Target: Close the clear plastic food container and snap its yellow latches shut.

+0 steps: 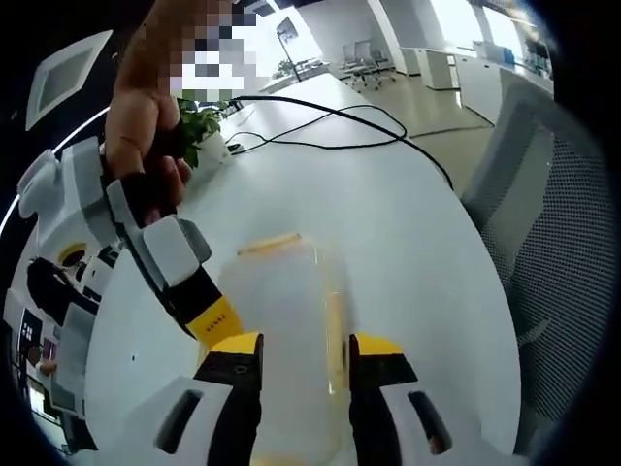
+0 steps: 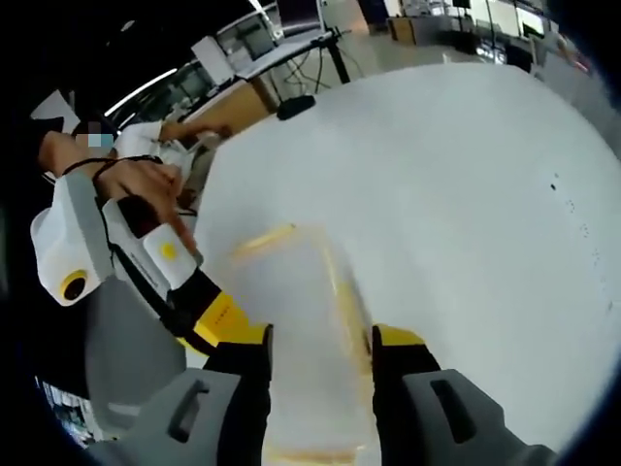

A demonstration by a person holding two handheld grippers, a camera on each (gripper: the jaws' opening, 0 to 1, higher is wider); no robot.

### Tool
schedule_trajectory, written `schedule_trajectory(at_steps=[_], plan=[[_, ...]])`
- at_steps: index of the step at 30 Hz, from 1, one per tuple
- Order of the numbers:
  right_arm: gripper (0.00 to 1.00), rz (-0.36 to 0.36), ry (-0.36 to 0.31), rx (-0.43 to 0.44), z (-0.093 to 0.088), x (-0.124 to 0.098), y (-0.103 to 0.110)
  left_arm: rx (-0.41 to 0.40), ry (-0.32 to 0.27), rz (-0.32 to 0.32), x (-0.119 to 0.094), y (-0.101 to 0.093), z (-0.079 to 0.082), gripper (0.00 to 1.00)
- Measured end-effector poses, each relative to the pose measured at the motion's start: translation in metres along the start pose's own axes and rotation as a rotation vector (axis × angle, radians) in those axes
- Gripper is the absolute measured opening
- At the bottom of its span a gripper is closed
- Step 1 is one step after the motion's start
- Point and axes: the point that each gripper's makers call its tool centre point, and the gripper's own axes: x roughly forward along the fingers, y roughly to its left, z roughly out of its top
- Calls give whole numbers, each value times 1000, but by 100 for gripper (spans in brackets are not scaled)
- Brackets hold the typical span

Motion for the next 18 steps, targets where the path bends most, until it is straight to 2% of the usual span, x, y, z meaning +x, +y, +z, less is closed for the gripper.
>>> schedule_trajectory(at_steps=[4,10,18], plan=[[38,-48,-21,2,-1,-5,-3,-14,-14,21,-8,3,5,32],[40,-114,-61,1,0,-17,-5,-49,-24,52,-21,9,3,33],[43,-155,-76,2,-6,-25,2,-177,-44,86,-34,15,-7,36]])
